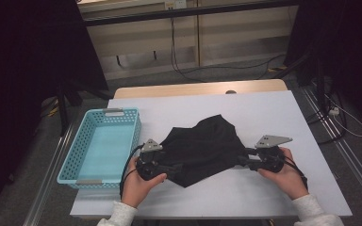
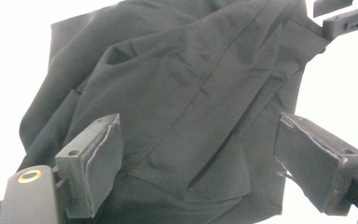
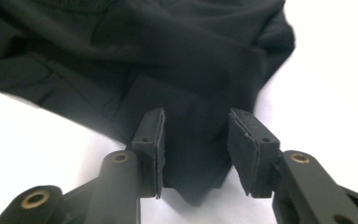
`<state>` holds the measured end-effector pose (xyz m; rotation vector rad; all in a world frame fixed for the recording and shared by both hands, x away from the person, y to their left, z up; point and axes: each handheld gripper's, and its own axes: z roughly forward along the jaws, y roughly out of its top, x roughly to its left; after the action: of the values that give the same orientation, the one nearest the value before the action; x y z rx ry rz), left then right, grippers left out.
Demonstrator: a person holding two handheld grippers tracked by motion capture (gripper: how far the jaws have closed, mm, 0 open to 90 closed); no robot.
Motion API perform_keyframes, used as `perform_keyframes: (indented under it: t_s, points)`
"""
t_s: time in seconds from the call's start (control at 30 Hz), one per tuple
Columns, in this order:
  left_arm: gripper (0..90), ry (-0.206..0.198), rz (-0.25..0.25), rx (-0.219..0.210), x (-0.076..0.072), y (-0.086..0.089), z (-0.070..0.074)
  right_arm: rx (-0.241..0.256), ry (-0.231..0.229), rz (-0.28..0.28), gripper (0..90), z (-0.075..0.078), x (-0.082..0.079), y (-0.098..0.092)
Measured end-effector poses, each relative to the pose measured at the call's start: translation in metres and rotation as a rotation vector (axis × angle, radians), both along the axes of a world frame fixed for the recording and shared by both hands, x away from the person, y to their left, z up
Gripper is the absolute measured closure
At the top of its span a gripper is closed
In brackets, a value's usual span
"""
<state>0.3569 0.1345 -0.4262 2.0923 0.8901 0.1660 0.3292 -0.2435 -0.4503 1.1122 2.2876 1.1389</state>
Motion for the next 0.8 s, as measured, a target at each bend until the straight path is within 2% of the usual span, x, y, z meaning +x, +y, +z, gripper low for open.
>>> perform_keyframes:
  t_s: [0.07,0.2,0.27,0.33,0.43,0.6,0.67,0.73,0.8]
  points:
    - [15.1,0.0,-0.004,-0.013,-0.003,0.001,0.001,-0.011,0.005,0.007,53.8,-0.001,-0.001,0.002]
    - [16.5,-0.012,-0.009,-0.016,-0.008,0.008,0.007,-0.011,0.012,-0.014,48.2,-0.005,-0.001,0.001]
    - [27.1,-0.012,-0.009,-0.016,-0.009,0.009,0.008,-0.009,0.01,-0.01,48.2,-0.005,-0.001,0.002]
    - [42.5,0.003,-0.042,0.007,-0.012,0.007,0.007,-0.005,0.011,-0.007,48.1,-0.005,0.0,0.004]
    - [49.9,0.0,-0.059,0.036,-0.014,0.003,0.002,-0.011,0.016,0.002,46.5,-0.005,0.001,0.007]
    - [49.8,0.031,-0.09,0.039,-0.015,-0.001,-0.003,-0.022,0.016,0.006,47.4,-0.006,0.001,0.01]
    - [48.3,0.052,-0.082,0.063,-0.015,-0.003,-0.008,-0.025,0.016,0.001,47.5,-0.007,0.002,0.01]
    - [43.1,0.083,-0.097,0.093,-0.015,-0.006,-0.019,-0.032,0.022,-0.008,48.2,-0.009,0.003,0.012]
    - [38.7,0.049,-0.116,0.094,-0.015,-0.008,-0.025,-0.038,0.032,-0.02,49.5,-0.011,0.005,0.015]
